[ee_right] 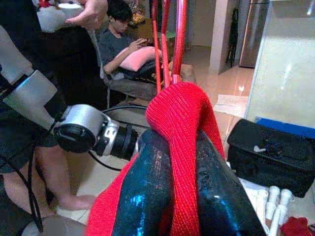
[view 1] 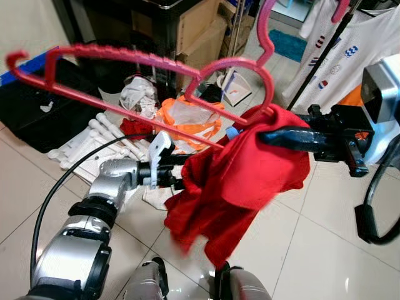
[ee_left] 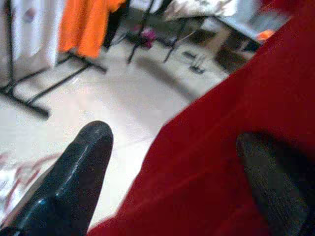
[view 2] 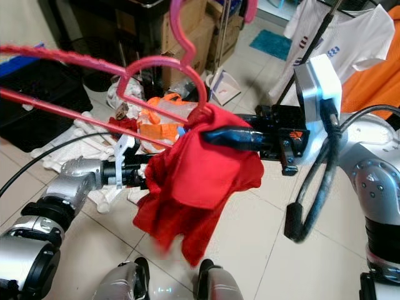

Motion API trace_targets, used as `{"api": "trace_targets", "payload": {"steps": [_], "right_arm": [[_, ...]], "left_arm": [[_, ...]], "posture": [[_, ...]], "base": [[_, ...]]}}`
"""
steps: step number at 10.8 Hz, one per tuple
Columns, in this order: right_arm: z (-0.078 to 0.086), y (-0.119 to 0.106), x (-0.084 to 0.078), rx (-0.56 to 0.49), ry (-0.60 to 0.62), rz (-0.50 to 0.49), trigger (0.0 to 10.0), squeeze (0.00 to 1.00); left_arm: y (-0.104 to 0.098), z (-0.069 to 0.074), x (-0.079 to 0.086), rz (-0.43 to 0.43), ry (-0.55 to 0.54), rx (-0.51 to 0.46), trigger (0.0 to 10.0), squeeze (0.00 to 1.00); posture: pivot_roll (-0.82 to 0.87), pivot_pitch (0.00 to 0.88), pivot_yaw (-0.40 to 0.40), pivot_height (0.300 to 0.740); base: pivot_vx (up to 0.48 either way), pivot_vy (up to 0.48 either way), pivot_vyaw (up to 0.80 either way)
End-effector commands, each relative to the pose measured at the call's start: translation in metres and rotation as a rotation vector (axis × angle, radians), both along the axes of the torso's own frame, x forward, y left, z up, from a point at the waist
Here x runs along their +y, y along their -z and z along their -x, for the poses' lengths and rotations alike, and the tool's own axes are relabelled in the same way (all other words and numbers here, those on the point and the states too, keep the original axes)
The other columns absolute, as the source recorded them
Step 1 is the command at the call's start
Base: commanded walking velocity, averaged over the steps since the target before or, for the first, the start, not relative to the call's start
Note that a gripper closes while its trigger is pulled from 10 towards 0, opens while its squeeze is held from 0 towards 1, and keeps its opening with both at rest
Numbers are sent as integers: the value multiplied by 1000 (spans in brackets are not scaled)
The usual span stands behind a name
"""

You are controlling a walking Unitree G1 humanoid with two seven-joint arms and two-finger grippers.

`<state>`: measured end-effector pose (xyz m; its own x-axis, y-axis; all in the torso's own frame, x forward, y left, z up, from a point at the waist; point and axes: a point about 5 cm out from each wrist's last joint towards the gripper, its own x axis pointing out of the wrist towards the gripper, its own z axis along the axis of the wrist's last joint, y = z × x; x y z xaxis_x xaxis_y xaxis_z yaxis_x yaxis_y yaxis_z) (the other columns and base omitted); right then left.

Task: Hang hanger

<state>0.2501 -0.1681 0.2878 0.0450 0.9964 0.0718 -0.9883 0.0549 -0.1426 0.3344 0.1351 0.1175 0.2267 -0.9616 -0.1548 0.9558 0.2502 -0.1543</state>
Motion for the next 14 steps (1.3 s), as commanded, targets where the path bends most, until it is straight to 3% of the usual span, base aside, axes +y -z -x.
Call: {"api": "trace_targets", "payload": {"steps": [1, 5, 6, 7, 8, 9, 10, 12, 14], "right_arm": [[1, -4, -2, -28, 14, 3, 0, 0], [-6, 3, -9, -15, 67, 39, 0, 0], [-10, 8, -14, -3, 93, 51, 0, 0], [-12, 9, -16, 3, 100, 52, 0, 0], [-11, 8, -15, 2, 95, 48, 0, 0], [-11, 4, -9, -13, 59, 40, 0, 0], [-10, 2, -7, -21, 43, 43, 0, 0], [-10, 2, -7, -21, 43, 43, 0, 0], [0, -8, 1, -58, -2, 37, 0, 0]], "left_arm": [[2, 5, -1, 4, 40, -2, 10000, 0], [-3, -4, 48, -27, -231, -23, 10000, 0], [1, 3, 73, -68, -292, -8, 10000, 0], [1, 10, 80, -60, -261, 4, 10000, 0], [2, 13, 77, -57, -222, 11, 10000, 0], [9, 21, 59, -74, -100, 32, 10000, 0], [11, 21, 51, -72, -74, 38, 10000, 0], [11, 21, 51, -72, -74, 38, 10000, 0], [11, 8, 28, -52, -72, 37, 10000, 0]], "posture": [[-195, 180, -78, 740], [-190, 186, -80, 740], [-187, 186, -83, 740], [-179, 189, -85, 740], [-176, 189, -88, 740], [-169, 188, -93, 740], [-168, 188, -94, 740], [-168, 188, -94, 740], [-193, 185, -89, 740]], "base": [[0, 0, 0], [0, 0, 0], [0, 0, 0], [0, 0, 0], [0, 0, 0], [0, 0, 0], [0, 0, 0], [0, 0, 0], [0, 0, 0]]}}
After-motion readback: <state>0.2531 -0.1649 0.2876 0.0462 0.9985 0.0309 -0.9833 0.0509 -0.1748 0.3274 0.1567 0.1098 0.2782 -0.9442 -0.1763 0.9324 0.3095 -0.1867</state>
